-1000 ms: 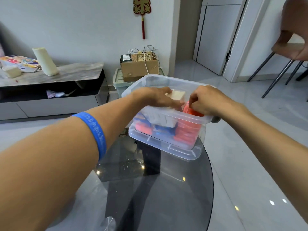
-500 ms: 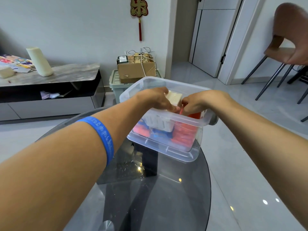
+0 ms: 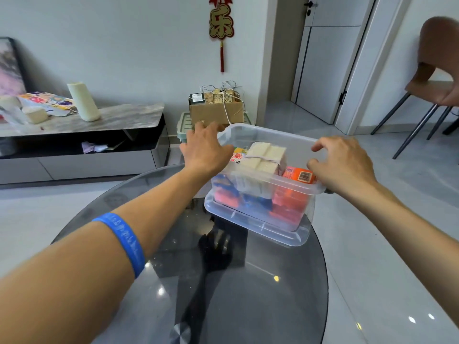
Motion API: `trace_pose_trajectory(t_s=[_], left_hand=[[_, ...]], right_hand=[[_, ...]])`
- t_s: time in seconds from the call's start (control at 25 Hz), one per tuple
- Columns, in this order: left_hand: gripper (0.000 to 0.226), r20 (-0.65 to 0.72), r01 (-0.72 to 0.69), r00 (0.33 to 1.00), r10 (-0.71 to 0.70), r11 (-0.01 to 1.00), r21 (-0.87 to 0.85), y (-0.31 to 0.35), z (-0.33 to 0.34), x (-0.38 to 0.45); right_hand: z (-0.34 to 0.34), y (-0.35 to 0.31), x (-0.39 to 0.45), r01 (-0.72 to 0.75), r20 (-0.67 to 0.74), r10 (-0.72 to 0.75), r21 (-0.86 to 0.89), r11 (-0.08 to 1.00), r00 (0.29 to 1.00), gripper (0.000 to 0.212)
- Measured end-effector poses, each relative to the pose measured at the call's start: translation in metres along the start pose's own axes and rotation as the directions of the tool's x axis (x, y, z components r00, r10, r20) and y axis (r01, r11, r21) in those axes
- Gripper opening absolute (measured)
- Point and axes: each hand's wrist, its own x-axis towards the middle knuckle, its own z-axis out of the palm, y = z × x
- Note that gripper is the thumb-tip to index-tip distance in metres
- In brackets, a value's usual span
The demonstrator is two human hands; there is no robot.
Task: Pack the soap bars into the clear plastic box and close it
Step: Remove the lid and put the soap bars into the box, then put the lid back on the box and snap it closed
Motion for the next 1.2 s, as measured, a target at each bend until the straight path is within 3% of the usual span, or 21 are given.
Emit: trace_pose_trajectory(t_s=[0.04, 0.08, 0.12, 0.16, 0.24, 0.28, 0.36, 0.48, 0.6, 0.8, 0.96, 1.2], left_hand=[[0.052, 0.05, 0.073, 0.996, -0.073, 0.997, 0.011, -0.013, -0.003, 0.0], [0.055, 0.132, 0.192, 0.975, -0.178, 0.976, -0.099, -0.022, -0.005, -0.001], [0.053, 0.246, 0.352, 0.926, -0.286, 0.888, -0.295, -0.026, -0.006, -0.004], [0.046, 0.387, 0.5, 0.858, -0.339, 0.727, -0.47, -0.025, -0.005, -0.011], [0.032, 0.535, 0.621, 0.782, -0.32, 0.481, -0.619, -0.023, -0.002, -0.026], [0.031, 0.549, 0.616, 0.787, -0.282, 0.421, -0.666, -0.026, 0.002, -0.031], [0.032, 0.54, 0.597, 0.802, -0.253, 0.324, -0.734, -0.036, 0.005, -0.035], [0.04, 0.48, 0.535, 0.843, -0.243, 0.276, -0.799, -0.047, 0.001, -0.054], [0.038, 0.409, 0.482, 0.87, -0.277, 0.292, -0.826, -0.045, -0.019, -0.078], [0.035, 0.334, 0.427, 0.883, -0.329, 0.271, -0.862, -0.061, -0.093, -0.108], [0.032, 0.275, 0.405, 0.86, -0.43, 0.246, -0.881, -0.098, -0.152, -0.138], [0.03, 0.214, 0.459, 0.777, -0.592, 0.299, -0.837, -0.155, -0.187, -0.173]], right_hand=[[-0.001, -0.006, -0.007, 0.091, 0.008, -0.091, -0.024, 0.996, 0.996, 0.024], [-0.003, -0.015, -0.012, 0.193, 0.038, -0.193, 0.016, 0.981, 0.98, 0.021], [-0.006, -0.027, -0.016, 0.233, 0.121, -0.244, 0.096, 0.968, 0.962, 0.019], [-0.008, -0.037, -0.018, 0.227, 0.256, -0.269, 0.181, 0.957, 0.928, 0.023], [-0.004, -0.047, -0.024, 0.28, 0.44, -0.309, 0.131, 0.951, 0.843, 0.036], [0.003, -0.046, -0.031, 0.346, 0.417, -0.32, 0.015, 0.938, 0.851, 0.034], [0.014, -0.044, -0.05, 0.382, 0.239, -0.334, -0.196, 0.903, 0.912, 0.028], [0.014, -0.046, -0.073, 0.393, 0.145, -0.373, -0.16, 0.905, 0.917, 0.026], [-0.007, -0.052, -0.08, 0.41, 0.062, -0.406, -0.06, 0.91, 0.912, 0.022], [-0.031, -0.099, -0.098, 0.512, 0.066, -0.507, -0.099, 0.854, 0.859, 0.017], [-0.037, -0.156, -0.107, 0.617, 0.067, -0.615, -0.012, 0.787, 0.785, 0.015], [0.0, -0.212, -0.129, 0.678, 0.175, -0.676, 0.057, 0.733, 0.716, 0.01]])
